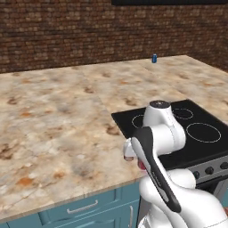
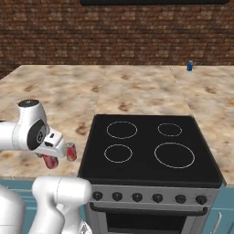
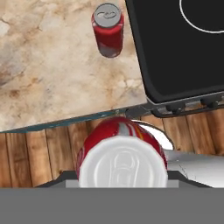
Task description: Four empty soda cans are scattered around the kitchen. Gather all the cans and cluster them next to the stove for recycling.
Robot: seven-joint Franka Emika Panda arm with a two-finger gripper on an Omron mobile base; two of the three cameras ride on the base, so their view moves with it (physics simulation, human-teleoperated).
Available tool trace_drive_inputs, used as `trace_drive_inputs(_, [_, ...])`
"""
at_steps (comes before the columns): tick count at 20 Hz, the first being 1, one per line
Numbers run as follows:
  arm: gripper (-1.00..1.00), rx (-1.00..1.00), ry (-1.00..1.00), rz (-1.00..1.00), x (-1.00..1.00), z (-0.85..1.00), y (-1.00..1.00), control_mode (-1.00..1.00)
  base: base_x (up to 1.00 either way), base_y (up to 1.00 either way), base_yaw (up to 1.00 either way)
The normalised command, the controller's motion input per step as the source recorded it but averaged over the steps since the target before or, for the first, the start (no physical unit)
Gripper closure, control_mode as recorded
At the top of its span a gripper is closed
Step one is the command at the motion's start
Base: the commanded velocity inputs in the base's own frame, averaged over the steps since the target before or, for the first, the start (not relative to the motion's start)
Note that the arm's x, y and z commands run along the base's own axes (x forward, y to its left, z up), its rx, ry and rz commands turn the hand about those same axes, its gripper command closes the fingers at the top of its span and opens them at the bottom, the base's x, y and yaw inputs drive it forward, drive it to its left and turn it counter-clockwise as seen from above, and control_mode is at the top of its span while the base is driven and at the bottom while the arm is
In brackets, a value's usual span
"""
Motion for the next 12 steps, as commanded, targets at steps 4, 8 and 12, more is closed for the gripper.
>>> trace_drive_inputs(4, [1.00,0.00,0.05,0.00,0.41,0.00,-0.11,-1.00,0.00,0.00,0.00])
trace_drive_inputs(8, [1.00,0.00,0.00,0.00,0.32,-0.06,-0.12,-1.00,0.00,0.00,0.00])
trace_drive_inputs(12, [1.00,-0.01,0.00,0.00,0.48,-0.20,0.00,-1.00,0.00,0.00,0.00])
